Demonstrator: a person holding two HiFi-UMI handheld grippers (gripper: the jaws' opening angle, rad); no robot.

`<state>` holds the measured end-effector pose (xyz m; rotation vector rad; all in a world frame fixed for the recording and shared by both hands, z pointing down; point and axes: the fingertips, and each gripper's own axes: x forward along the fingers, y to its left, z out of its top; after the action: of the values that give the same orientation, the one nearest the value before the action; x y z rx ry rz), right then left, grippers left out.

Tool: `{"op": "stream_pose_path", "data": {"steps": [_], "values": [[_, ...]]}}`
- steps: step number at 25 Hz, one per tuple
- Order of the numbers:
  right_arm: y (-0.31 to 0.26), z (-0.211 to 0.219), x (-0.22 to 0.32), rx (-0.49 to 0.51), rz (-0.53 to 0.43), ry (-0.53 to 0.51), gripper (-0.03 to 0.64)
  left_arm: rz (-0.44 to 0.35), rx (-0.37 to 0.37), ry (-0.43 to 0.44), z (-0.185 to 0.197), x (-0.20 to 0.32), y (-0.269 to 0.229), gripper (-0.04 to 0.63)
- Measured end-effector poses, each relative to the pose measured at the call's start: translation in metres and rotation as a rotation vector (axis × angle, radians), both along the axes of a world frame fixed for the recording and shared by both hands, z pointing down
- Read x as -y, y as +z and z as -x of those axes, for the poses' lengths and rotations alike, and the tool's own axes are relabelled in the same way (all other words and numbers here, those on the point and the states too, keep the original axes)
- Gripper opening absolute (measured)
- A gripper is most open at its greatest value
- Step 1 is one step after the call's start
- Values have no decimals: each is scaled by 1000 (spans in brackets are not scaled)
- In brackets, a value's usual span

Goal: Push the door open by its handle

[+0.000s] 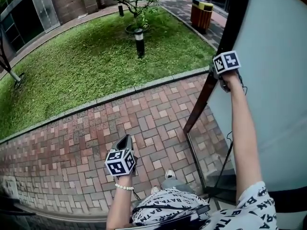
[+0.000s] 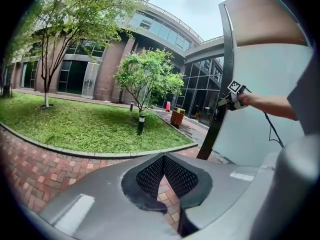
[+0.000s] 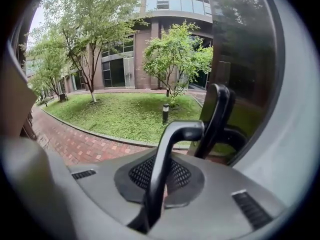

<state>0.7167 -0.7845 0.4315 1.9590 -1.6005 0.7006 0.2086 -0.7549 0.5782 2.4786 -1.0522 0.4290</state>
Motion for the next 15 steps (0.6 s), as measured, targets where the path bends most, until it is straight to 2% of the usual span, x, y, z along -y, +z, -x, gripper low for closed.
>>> {"op": "stream_pose_path", "data": {"steps": [5, 7, 9, 15], "values": [[1, 1, -2, -4, 42, 45, 29, -10, 8, 18, -1, -3, 0, -7], [0, 7, -8, 8, 33, 44, 79, -10, 8, 22, 0, -6, 0, -8], [-9, 14, -16, 9, -17, 39, 144, -11, 8, 24, 1, -7, 1, -6], [-84, 39, -69, -189, -231, 121, 149, -28, -10, 20, 9, -5, -11, -6]]}}
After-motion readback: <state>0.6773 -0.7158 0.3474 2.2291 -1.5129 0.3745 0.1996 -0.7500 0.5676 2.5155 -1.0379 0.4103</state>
